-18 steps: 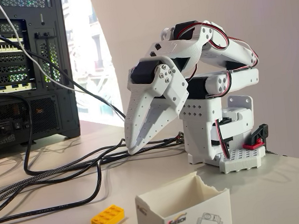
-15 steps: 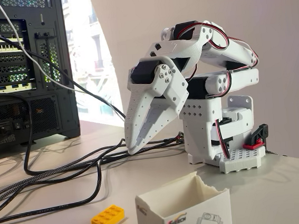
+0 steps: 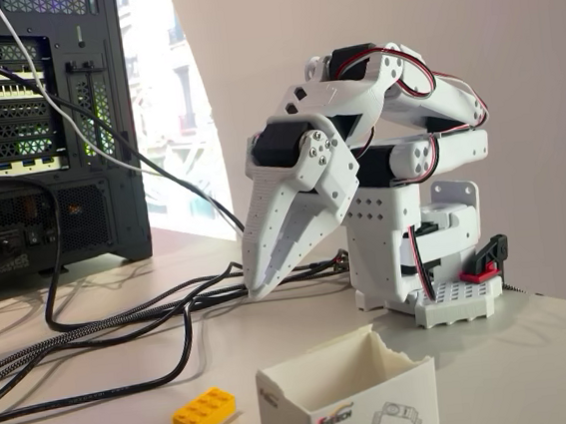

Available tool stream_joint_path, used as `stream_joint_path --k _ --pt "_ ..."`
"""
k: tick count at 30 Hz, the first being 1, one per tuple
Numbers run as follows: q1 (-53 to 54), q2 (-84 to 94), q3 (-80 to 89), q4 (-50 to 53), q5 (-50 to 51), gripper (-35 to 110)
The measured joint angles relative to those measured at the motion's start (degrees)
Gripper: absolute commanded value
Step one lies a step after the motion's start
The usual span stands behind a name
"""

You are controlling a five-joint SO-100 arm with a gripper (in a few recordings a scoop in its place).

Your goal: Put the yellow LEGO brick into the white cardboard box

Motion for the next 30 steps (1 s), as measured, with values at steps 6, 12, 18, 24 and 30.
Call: stream_joint_path --k 6,12,18,24,30 --pt "0.4 -0.8 -3.5 3.3 1.1 -9" --pt "0.8 -7.6 -9.7 3.7 1.2 -9" --pt "0.9 -18.5 -17.0 2.4 6.9 -9" --pt "2.2 -30.3 -23.0 -0.4 21.4 -9" --pt "3.0 -40.9 -25.6 -3.0 36.8 5"
